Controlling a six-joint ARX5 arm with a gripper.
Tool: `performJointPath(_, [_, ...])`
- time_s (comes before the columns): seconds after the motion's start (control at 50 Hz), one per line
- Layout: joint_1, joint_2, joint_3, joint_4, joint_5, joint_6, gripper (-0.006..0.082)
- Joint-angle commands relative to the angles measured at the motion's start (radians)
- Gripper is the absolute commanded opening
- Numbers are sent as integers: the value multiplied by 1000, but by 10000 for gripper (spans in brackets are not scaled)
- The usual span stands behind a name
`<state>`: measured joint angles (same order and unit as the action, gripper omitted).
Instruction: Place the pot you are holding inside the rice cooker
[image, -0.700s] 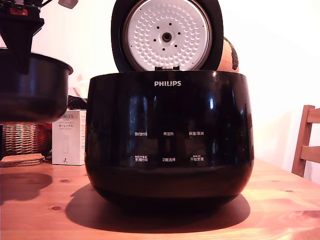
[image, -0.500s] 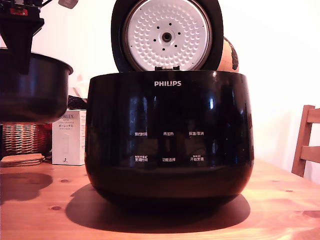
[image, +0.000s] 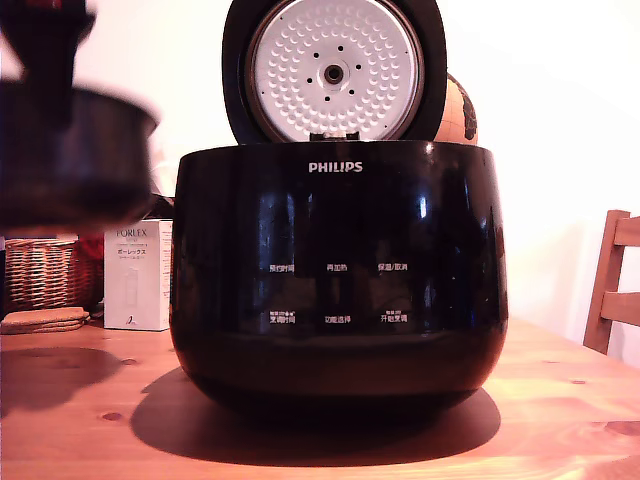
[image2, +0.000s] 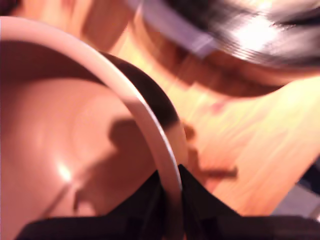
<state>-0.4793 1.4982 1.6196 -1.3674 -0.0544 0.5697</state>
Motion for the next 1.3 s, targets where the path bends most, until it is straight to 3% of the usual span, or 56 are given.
performJointPath(0.0, [-23,-48,23,13,-5,-17,-21])
performJointPath(0.7, [-265,-77,153,12,-5,-19,-22])
performJointPath(1.0, [-323,-55,176,12,3,-19,-22])
performJointPath(1.28, [-373,34,282,12,24,-8,-22])
